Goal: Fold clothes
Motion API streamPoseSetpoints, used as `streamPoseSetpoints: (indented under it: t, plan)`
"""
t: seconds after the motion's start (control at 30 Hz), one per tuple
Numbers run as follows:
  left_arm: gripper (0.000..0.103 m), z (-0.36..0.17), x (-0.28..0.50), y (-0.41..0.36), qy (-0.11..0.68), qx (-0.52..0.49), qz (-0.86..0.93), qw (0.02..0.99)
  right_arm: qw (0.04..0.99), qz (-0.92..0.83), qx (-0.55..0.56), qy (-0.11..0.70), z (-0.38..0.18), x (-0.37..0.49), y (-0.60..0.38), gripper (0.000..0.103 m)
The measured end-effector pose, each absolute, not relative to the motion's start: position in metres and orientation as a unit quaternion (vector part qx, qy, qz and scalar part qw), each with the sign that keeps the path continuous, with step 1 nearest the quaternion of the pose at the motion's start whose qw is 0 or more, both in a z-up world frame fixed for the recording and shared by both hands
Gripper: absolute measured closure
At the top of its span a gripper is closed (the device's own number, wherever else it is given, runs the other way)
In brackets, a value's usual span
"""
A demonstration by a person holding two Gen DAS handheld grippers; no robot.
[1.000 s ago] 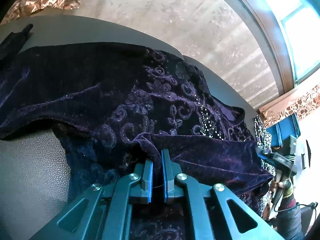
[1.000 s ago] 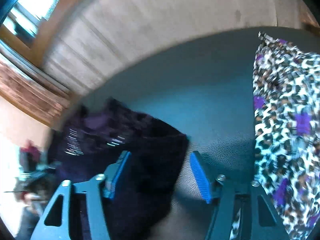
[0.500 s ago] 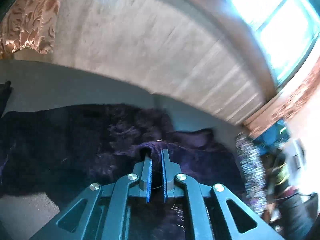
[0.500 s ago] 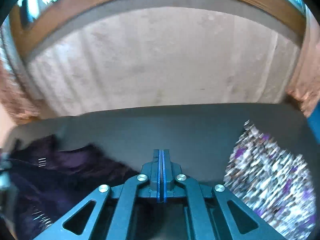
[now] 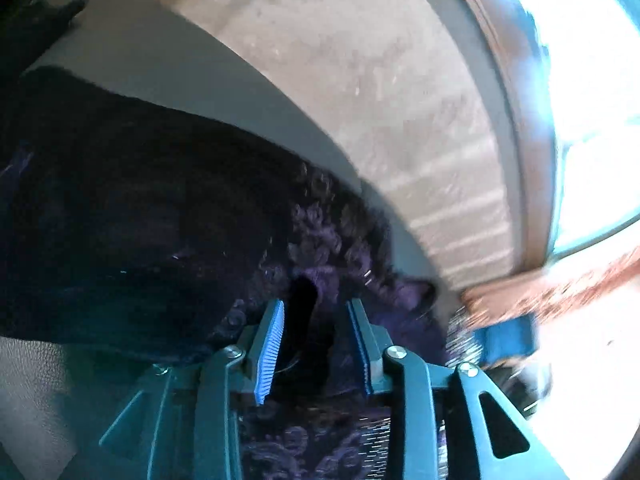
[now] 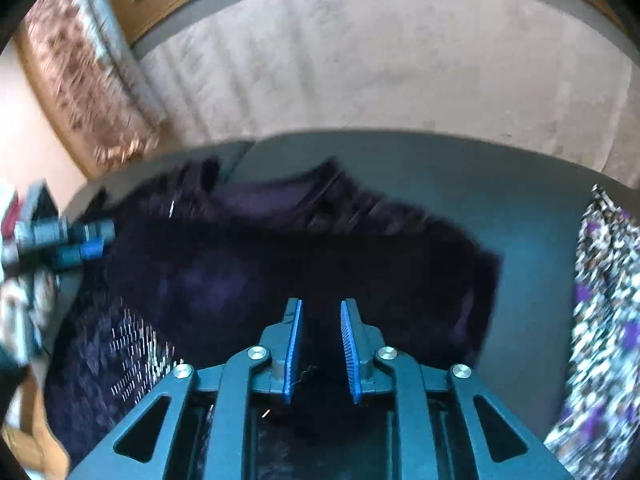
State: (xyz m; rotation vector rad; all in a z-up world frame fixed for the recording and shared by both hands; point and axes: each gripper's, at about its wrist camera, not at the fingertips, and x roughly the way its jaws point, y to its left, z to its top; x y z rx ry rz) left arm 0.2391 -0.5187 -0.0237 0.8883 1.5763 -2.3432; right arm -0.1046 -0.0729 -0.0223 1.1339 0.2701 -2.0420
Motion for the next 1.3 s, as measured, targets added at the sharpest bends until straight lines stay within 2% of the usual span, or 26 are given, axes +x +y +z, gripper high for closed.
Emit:
streamPoseSetpoints:
  t: [0.07,0.17,0.33,0.37,0.4,0.43,0.47,0.53,0.63,0.7,0.73,0.77,0.8,0.87,0.93,1.0,1.07,1.13,1.2,1.27,1.3]
  plan:
    - [0.065,-0.022,0.244,-0.517,0.528,0.299,-0.791,0.082,0.380,-0.801,0.454,0.096,-0.037,-0.105,-0.068,0.075]
    - [0.059,-0.022,0.243,-0.504,0.498,0.321,-0.803,0.065,0.374,-0.812,0.444,0.061,-0.049,-0.110,-0.056,0.075]
    - [0.058,-0.014,0.228,-0.471,0.432,0.354,-0.828,0.048,0.374,-0.820,0.432,0.027,-0.053,-0.116,-0.045,0.075]
    - [0.061,-0.013,0.228,-0.468,0.430,0.353,-0.830,0.044,0.374,-0.821,0.432,0.025,-0.054,-0.117,-0.044,0.075]
    - [0.081,-0.011,0.228,-0.465,0.427,0.352,-0.832,0.041,0.372,-0.822,0.430,0.026,-0.053,-0.117,-0.044,0.075]
    - [0.093,-0.009,0.229,-0.461,0.425,0.352,-0.833,0.037,0.370,-0.824,0.428,0.033,-0.053,-0.118,-0.045,0.075]
    - [0.097,-0.007,0.229,-0.458,0.422,0.351,-0.835,0.033,0.366,-0.827,0.425,0.041,-0.053,-0.120,-0.046,0.075]
    - [0.096,-0.004,0.229,-0.451,0.417,0.349,-0.839,0.025,0.357,-0.832,0.421,0.057,-0.050,-0.125,-0.049,0.075]
    - [0.098,-0.019,0.252,-0.459,0.417,0.377,-0.823,0.085,0.355,-0.833,0.421,0.061,-0.049,-0.130,-0.051,0.074]
    - [0.103,-0.031,0.266,-0.464,0.426,0.393,-0.807,0.114,0.356,-0.834,0.417,0.064,-0.049,-0.128,-0.051,0.073]
    - [0.103,-0.031,0.274,-0.466,0.433,0.385,-0.805,0.125,0.356,-0.834,0.415,0.068,-0.049,-0.126,-0.051,0.071]
    - [0.098,-0.030,0.281,-0.468,0.441,0.377,-0.803,0.135,0.359,-0.833,0.414,0.072,-0.048,-0.124,-0.053,0.065]
    - [0.084,-0.027,0.285,-0.469,0.448,0.366,-0.803,0.142,0.364,-0.832,0.412,0.077,-0.049,-0.122,-0.055,0.061]
    - [0.081,-0.017,0.287,-0.472,0.462,0.338,-0.806,0.151,0.379,-0.825,0.408,0.097,-0.049,-0.117,-0.062,0.036]
    - [0.077,-0.014,0.278,-0.476,0.475,0.333,-0.802,0.145,0.386,-0.819,0.403,0.132,-0.051,-0.109,-0.077,0.021]
    - [0.067,-0.015,0.263,-0.479,0.485,0.338,-0.796,0.131,0.386,-0.818,0.399,0.153,-0.053,-0.104,-0.083,0.017]
    - [0.064,-0.013,0.251,-0.476,0.489,0.329,-0.801,0.108,0.389,-0.817,0.401,0.144,-0.053,-0.105,-0.082,0.016]
    - [0.066,-0.009,0.239,-0.473,0.492,0.316,-0.807,0.087,0.394,-0.815,0.403,0.133,-0.053,-0.107,-0.079,0.015]
    - [0.085,-0.005,0.227,-0.469,0.494,0.303,-0.812,0.065,0.393,-0.815,0.402,0.136,-0.054,-0.106,-0.080,0.014]
    - [0.091,0.009,0.223,-0.468,0.485,0.282,-0.825,0.060,0.393,-0.816,0.401,0.141,-0.055,-0.105,-0.081,0.013]
    - [0.091,0.017,0.222,-0.470,0.472,0.285,-0.830,0.088,0.393,-0.816,0.401,0.140,-0.055,-0.104,-0.081,0.013]
